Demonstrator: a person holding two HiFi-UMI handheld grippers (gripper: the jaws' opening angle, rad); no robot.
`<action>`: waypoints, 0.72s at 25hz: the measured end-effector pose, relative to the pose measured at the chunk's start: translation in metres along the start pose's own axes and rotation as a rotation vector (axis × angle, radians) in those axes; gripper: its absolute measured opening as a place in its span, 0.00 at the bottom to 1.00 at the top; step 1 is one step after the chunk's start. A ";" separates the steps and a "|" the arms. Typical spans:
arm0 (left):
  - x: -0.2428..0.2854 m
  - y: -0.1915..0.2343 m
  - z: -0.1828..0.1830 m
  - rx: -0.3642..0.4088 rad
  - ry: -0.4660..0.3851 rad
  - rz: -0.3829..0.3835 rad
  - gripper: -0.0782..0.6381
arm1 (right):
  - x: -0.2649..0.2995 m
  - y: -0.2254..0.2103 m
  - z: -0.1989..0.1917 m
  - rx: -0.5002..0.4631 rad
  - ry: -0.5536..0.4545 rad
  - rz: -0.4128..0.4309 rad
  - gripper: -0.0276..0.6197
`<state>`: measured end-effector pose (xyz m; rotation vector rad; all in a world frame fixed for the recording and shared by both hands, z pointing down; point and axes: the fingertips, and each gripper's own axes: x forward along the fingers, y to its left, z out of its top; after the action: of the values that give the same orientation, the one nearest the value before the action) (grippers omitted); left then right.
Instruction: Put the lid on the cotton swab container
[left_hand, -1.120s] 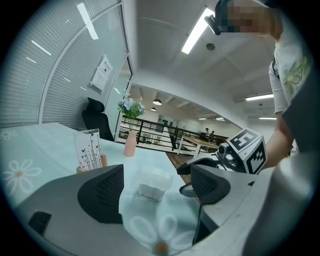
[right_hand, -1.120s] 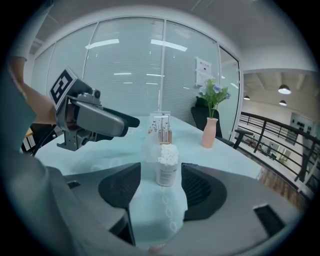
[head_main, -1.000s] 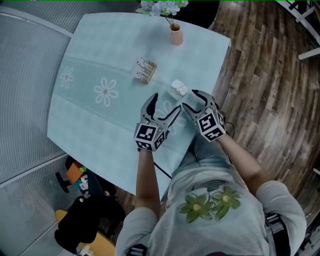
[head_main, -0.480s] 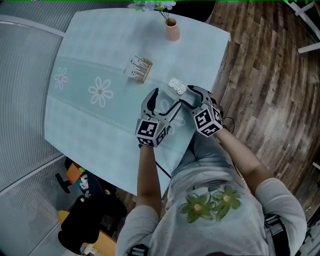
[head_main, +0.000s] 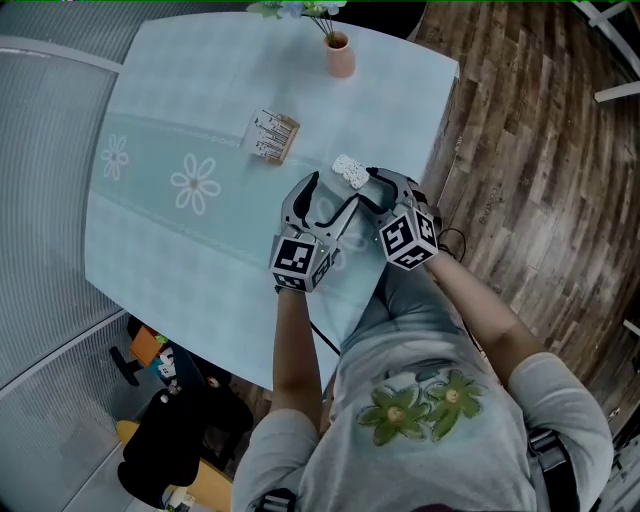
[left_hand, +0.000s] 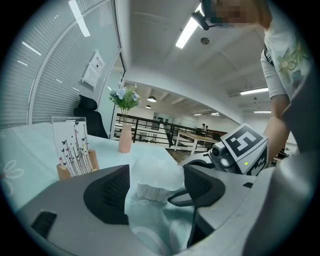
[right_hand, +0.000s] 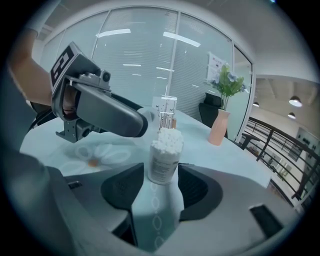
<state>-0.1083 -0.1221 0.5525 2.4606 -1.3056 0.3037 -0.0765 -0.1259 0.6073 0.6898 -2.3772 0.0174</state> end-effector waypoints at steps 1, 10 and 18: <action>0.000 -0.001 0.000 0.006 0.001 -0.005 0.56 | 0.000 -0.001 0.000 -0.001 0.000 -0.004 0.37; 0.001 -0.002 0.002 0.036 0.007 0.002 0.55 | 0.001 -0.002 -0.002 0.004 -0.002 0.000 0.32; 0.003 -0.002 0.004 0.041 0.022 0.026 0.56 | 0.001 -0.002 -0.003 0.014 -0.003 0.002 0.32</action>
<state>-0.1045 -0.1251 0.5499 2.4688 -1.3356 0.3672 -0.0745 -0.1275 0.6094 0.6940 -2.3829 0.0336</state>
